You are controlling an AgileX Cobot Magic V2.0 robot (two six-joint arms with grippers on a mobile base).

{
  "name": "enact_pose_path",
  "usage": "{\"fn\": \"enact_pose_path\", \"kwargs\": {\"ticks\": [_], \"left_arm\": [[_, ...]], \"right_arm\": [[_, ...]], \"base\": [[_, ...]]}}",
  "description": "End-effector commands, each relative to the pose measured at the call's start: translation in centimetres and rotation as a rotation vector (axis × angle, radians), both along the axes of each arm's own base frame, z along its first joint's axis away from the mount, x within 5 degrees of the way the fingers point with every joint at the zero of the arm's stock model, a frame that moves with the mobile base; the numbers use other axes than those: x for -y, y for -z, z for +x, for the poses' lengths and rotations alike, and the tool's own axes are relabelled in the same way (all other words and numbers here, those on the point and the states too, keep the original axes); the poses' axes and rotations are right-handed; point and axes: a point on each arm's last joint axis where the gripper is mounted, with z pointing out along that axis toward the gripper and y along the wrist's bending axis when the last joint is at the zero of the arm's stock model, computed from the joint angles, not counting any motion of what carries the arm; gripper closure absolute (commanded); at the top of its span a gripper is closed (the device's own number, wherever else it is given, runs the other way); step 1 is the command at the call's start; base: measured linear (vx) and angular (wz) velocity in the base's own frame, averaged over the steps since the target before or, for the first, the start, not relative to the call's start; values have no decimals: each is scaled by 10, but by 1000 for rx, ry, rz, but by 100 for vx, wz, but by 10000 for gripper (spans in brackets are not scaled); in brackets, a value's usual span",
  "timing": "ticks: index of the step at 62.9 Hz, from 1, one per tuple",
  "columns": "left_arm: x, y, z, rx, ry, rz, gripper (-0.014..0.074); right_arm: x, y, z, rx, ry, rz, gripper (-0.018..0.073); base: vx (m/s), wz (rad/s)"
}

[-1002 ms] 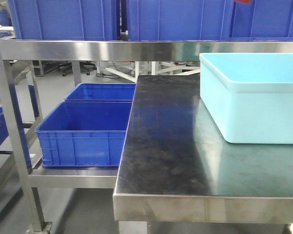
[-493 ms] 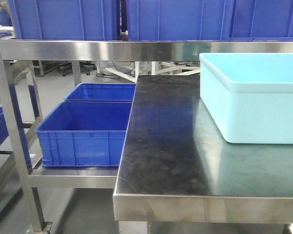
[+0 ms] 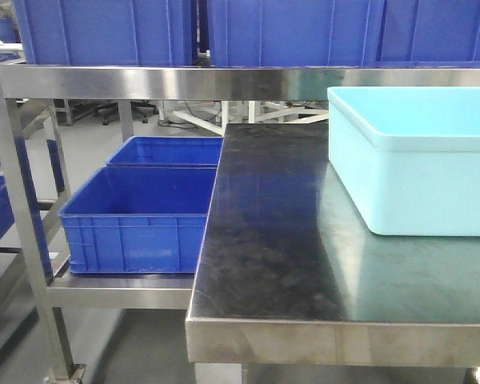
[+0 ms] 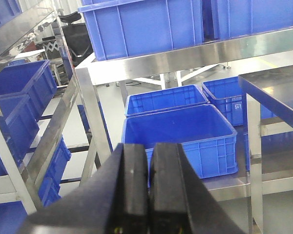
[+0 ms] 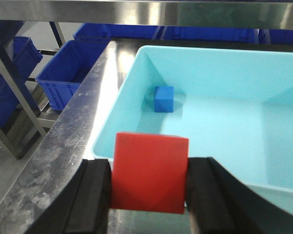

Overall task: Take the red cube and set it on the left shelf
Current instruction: 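Raise the held red cube up out of the light-blue bin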

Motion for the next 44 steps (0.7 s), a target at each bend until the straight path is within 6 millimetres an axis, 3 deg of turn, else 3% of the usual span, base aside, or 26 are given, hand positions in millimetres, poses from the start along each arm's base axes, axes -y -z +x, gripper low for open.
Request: {"fn": "enact_pose_path", "kwargs": {"ticks": [1, 44], "left_arm": [[0, 0, 1, 55, -1, -13, 495], [0, 0, 1, 55, -1, -13, 495]], "right_arm": [[1, -18, 1, 123, 12, 18, 530], [1, -13, 0, 65, 9, 5, 530]], "base": [[0, 0], [0, 0]]}}
